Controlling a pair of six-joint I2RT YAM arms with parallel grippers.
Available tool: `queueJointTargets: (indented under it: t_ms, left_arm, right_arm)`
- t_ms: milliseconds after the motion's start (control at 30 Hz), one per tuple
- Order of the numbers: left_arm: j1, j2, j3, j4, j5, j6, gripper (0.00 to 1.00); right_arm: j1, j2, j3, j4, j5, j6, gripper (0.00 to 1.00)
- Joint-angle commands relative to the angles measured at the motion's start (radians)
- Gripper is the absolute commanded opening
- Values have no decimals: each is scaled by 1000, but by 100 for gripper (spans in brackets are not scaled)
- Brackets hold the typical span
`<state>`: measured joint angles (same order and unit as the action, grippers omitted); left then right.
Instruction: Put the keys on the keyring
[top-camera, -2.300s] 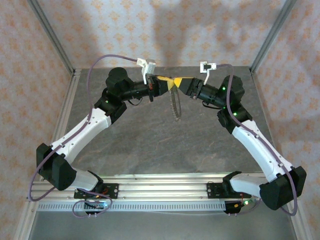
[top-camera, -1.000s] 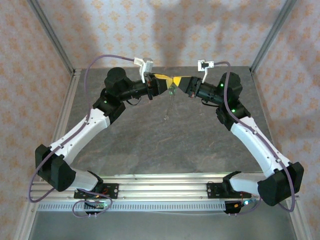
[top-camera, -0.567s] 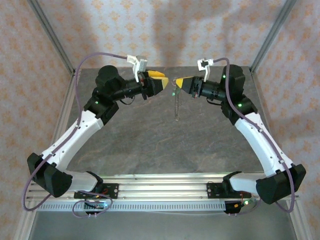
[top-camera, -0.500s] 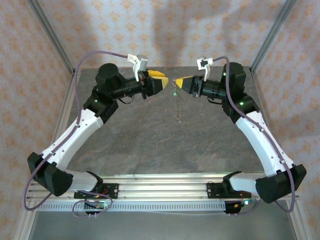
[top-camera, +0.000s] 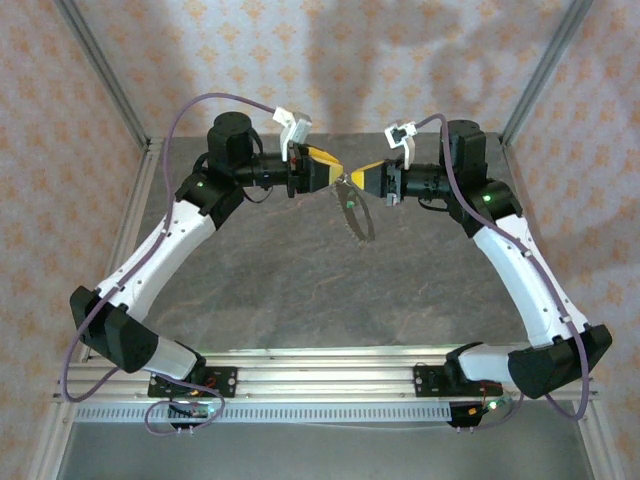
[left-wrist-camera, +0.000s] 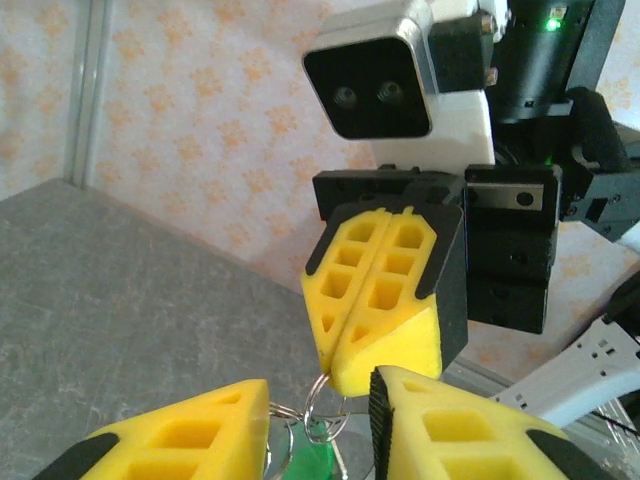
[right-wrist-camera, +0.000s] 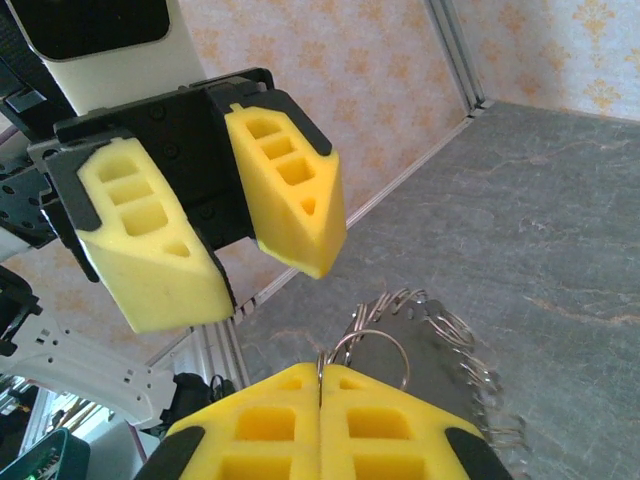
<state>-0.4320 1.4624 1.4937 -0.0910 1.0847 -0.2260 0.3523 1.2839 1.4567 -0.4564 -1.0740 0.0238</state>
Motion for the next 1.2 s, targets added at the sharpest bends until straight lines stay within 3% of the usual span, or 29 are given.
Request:
queueJointTargets:
  t_ms: [0,467,1167]
  left_arm:
    - [3,3,27,2,64,2,30]
    - [-7,-1,-6,31,92,-31,30]
    - [-14,12,-14,-1,49,-12,33]
  right_arm:
    - [-5,-13,7,52,-42,-9,0]
    - [-6,-20,-34,149,-60,59,0]
    - [-6,-33,-62,214,-63,107,0]
